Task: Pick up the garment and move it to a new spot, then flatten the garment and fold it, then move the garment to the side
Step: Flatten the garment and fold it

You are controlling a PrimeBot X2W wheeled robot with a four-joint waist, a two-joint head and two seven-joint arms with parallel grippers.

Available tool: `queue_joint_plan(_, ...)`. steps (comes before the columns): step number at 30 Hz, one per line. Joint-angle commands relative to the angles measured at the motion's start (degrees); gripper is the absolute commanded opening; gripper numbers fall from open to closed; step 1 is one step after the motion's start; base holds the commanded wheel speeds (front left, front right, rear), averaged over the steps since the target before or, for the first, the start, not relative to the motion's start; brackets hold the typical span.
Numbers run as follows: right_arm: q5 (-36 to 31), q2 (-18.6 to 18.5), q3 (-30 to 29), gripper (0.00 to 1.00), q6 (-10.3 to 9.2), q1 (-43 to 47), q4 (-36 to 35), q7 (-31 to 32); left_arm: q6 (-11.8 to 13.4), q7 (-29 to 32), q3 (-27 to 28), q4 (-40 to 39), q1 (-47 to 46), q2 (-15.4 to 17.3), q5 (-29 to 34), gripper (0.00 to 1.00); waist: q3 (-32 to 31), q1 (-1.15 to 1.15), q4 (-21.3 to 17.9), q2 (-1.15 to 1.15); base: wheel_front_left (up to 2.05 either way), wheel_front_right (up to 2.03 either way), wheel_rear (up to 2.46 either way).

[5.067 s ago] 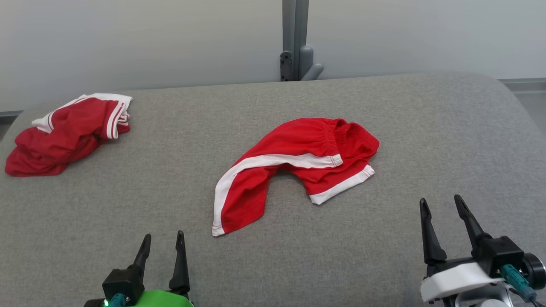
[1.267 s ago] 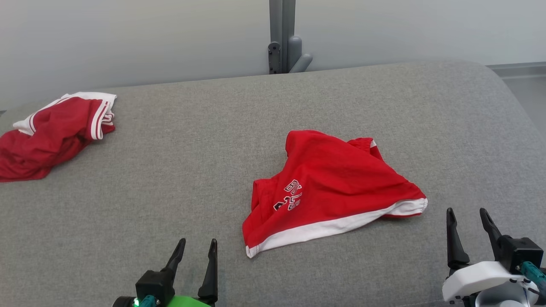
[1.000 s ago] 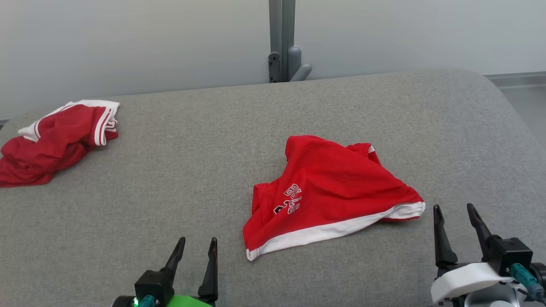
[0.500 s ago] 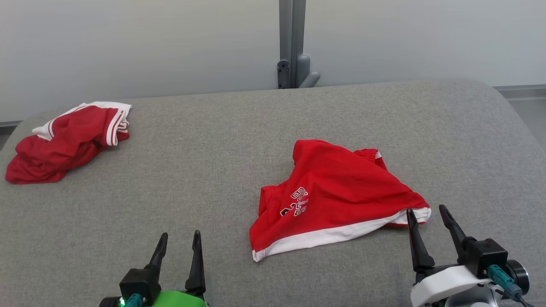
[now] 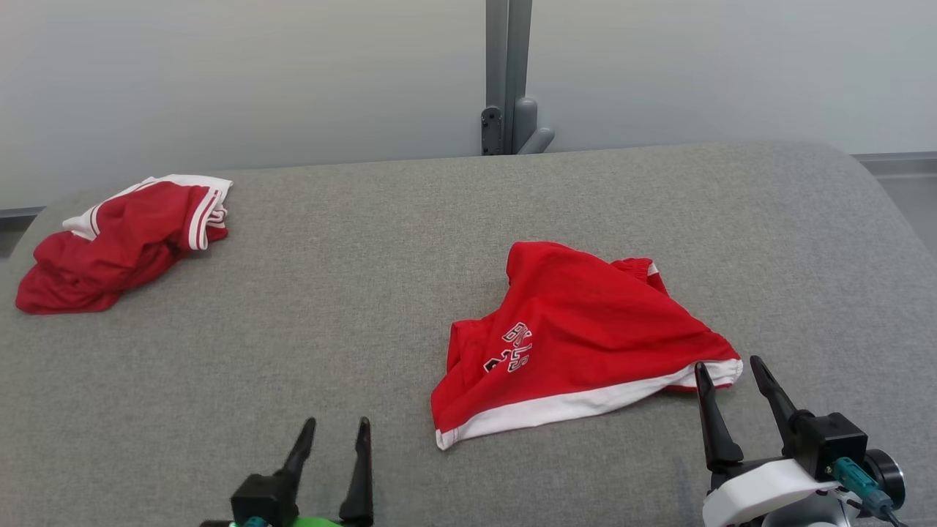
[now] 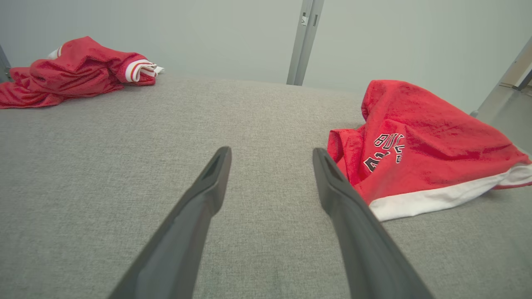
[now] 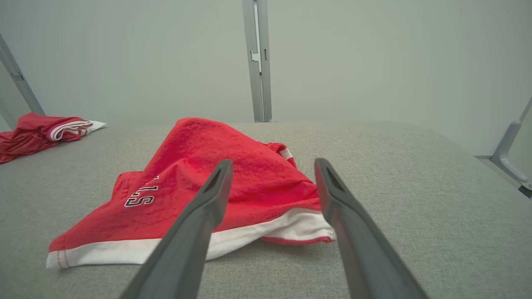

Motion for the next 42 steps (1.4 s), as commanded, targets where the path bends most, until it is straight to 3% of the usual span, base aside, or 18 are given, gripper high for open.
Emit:
queue_joint_plan(1, -0.05, -0.03, 0.1, 1.0, -0.08, 0.3, 0.25, -0.23, -0.95, -0.15, -1.18, 1.24, 0.58, 0.13, 0.35, 1.0, 0.23, 0.0, -0.35, 0.0, 0.0, 0.0, 0.0)
queue_joint_plan(8, -0.46, -0.04, 0.8, 1.0, -0.08, -0.4, 0.85, -0.23, -3.68, -0.16, -7.78, 10.46, -3.58, 0.15, -1.19, 1.0, 1.79, 0.0, -2.91, 0.0, 0.0, 0.0, 0.0)
queue_joint_plan(25, -1.59, -0.04, 0.45, 1.0, -0.08, -3.1, 0.36, -0.23, -3.25, -0.16, -13.34, 19.01, -11.57, 0.17, -6.3, 1.0, 7.78, 0.0, -9.14, 0.0, 0.0, 0.0, 0.0)
queue_joint_plan(27, -1.63, -0.04, 0.32, 1.0, -0.08, -3.17, 0.4, -0.23, -3.13, -0.16, -13.62, 18.82, -11.73, 0.18, -6.54, 0.9, 7.9, 0.0, -9.37, 0.0, 0.0, 0.0, 0.0)
queue_joint_plan(29, -1.63, -0.04, 0.24, 1.0, -0.08, -3.19, 0.45, -0.23, -2.98, -0.16, -13.73, 18.34, -11.65, 0.18, -6.6, 0.66, 7.95, 0.0, -9.54, 0.0, 0.0, 0.0, 0.0)
queue_joint_plan(30, -1.61, -0.04, 0.18, 1.0, -0.08, -3.18, 0.44, -0.23, -2.91, -0.16, -13.77, 18.13, -11.48, 0.18, -6.58, 0.49, 7.96, 0.0, -9.57, 0.0, 0.0, 0.0, 0.0)
queue_joint_plan(31, -1.59, -0.04, 0.11, 1.0, -0.08, -3.15, 0.47, -0.23, -2.93, -0.16, -13.83, 17.97, -11.26, 0.18, -6.57, 0.45, 7.96, 0.0, -9.58, 0.0, 0.0, 0.0, 0.0)
queue_joint_plan(33, -1.54, -0.04, 0.0, 1.0, -0.08, -3.19, 0.53, -0.23, -3.07, -0.16, -13.95, 17.83, -10.96, 0.18, -6.51, 0.4, 8.02, 0.0, -9.54, 0.0, 0.0, 0.0, 0.0)
queue_joint_plan(35, -1.49, -0.04, -0.06, 1.0, -0.08, -3.27, 0.68, -0.23, -2.98, -0.16, -13.87, 18.01, -10.84, 0.18, -6.51, 0.42, 8.05, 0.0, -9.49, 0.0, 0.0, 0.0, 0.0)
queue_joint_plan(37, -1.38, -0.04, 0.04, 1.0, -0.08, -3.48, 0.86, -0.23, -2.79, -0.16, -13.83, 18.76, -11.03, 0.18, -6.79, 0.49, 8.13, 0.0, -9.5, 0.0, 0.0, 0.0, 0.0)
queue_joint_plan(38, -1.31, -0.04, 0.11, 1.0, -0.08, -3.65, 0.94, -0.23, -2.69, -0.16, -13.91, 19.2, -11.32, 0.18, -6.9, 0.6, 8.19, 0.0, -9.5, 0.0, 0.0, 0.0, 0.0)
queue_joint_plan(39, -1.26, -0.04, 0.17, 1.0, -0.08, -3.82, 1.0, -0.23, -2.57, -0.16, -13.98, 19.62, -11.68, 0.18, -7.01, 0.65, 8.25, 0.0, -9.51, 0.0, 0.0, 0.0, 0.0)
queue_joint_plan(40, -1.27, -0.04, 0.2, 1.0, -0.08, -3.93, 1.0, -0.23, -2.52, -0.15, -14.0, 20.0, -12.05, 0.18, -7.14, 0.65, 8.32, 0.0, -9.53, 0.0, 0.0, 0.0, 0.0)
queue_joint_plan(42, -1.34, -0.04, 0.19, 1.0, -0.08, -4.0, 0.92, -0.23, -2.21, -0.16, -13.88, 20.39, -12.54, 0.18, -7.43, 0.45, 8.47, 0.0, -9.58, 0.0, 0.0, 0.0, 0.0)
